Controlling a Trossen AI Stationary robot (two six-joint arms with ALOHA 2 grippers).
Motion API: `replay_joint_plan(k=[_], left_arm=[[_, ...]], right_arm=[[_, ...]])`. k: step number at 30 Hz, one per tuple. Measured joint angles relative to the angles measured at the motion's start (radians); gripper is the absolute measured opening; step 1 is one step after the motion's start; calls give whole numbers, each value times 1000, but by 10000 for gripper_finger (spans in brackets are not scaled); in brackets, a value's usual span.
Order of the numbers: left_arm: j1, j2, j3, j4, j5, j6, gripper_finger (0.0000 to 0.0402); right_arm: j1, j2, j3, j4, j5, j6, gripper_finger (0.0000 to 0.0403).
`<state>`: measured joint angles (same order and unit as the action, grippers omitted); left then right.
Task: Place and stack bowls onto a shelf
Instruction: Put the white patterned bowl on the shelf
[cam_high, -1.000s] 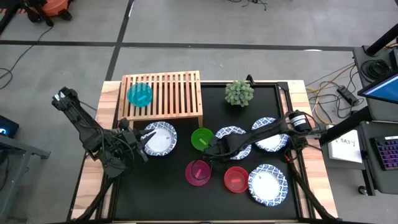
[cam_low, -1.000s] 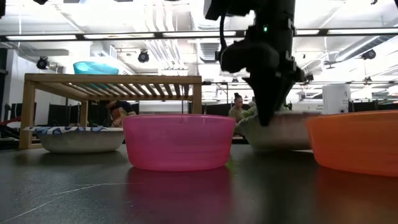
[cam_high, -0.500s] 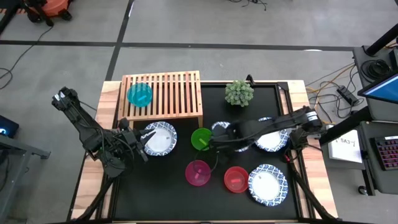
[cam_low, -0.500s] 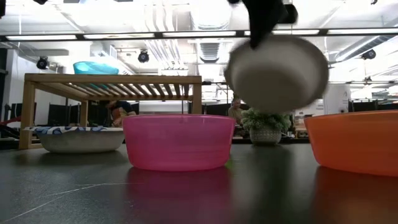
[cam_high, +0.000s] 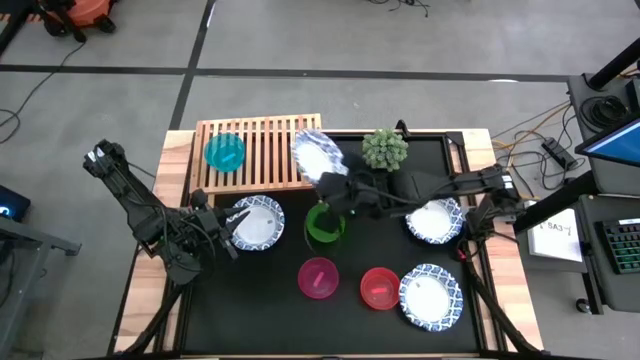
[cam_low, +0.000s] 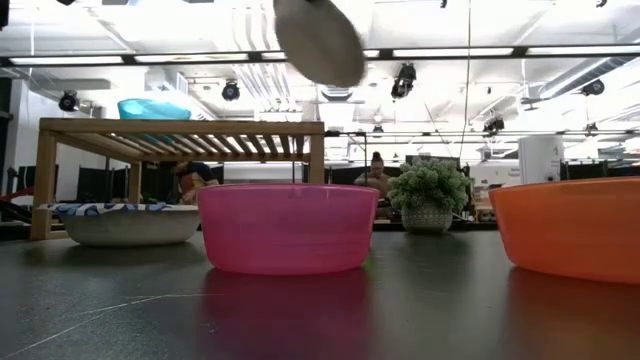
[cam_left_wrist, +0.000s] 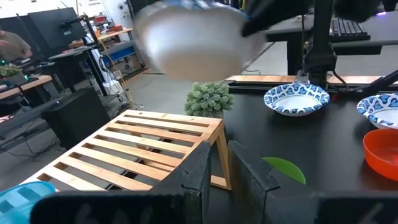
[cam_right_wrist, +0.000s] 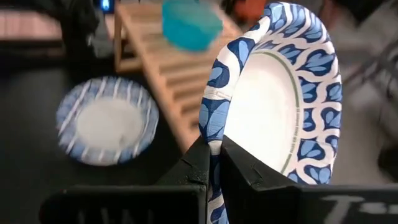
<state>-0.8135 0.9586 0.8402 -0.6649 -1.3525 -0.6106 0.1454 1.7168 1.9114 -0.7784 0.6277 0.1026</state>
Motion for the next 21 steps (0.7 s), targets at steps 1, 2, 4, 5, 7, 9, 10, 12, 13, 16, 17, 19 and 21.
replay_joint_plan(k=[1, 2, 4, 5, 7, 9, 10, 12, 13, 16, 17, 19, 21], left_arm=[[0, -1, 0, 0, 0, 1, 38], [0, -1, 0, 0, 0, 4, 38], [-2, -2, 0, 0, 0, 4, 38], [-2, -3, 0, 0, 0, 4, 38], [-2, -5, 0, 0, 0, 4, 38], [-2, -6, 0, 0, 0, 4, 38], [-2, -6, 0, -1, 0, 4, 38], [-2, -7, 0, -1, 0, 4, 38], [-2, -7, 0, -1, 0, 4, 38], [-2, -7, 0, -1, 0, 4, 38], [-2, -7, 0, -1, 0, 6, 38], [-2, -7, 0, -1, 0, 14, 38], [-2, -7, 0, -1, 0, 16, 38]], right_arm=[[-13, 0, -16, 64, -2, -48, 13], [-27, 1, -32, 119, -7, -87, 13], [-58, 1, -72, 221, -31, -140, 13], [-76, 1, -90, 262, -49, -155, 13], [-112, 1, -126, 322, -84, -169, 13], [-144, 1, -163, 383, -114, -171, 13], [-159, 1, -179, 407, -126, -171, 13], [-182, 1, -208, 444, -138, -168, 13], [-191, 1, -222, 465, -139, -167, 13], [-212, 1, -254, 509, -167, -168, 13], [-218, 1, -267, 533, -193, -166, 13], [-224, 1, -297, 591, -222, -156, 13], [-225, 2, -318, 633, -226, -154, 13]])
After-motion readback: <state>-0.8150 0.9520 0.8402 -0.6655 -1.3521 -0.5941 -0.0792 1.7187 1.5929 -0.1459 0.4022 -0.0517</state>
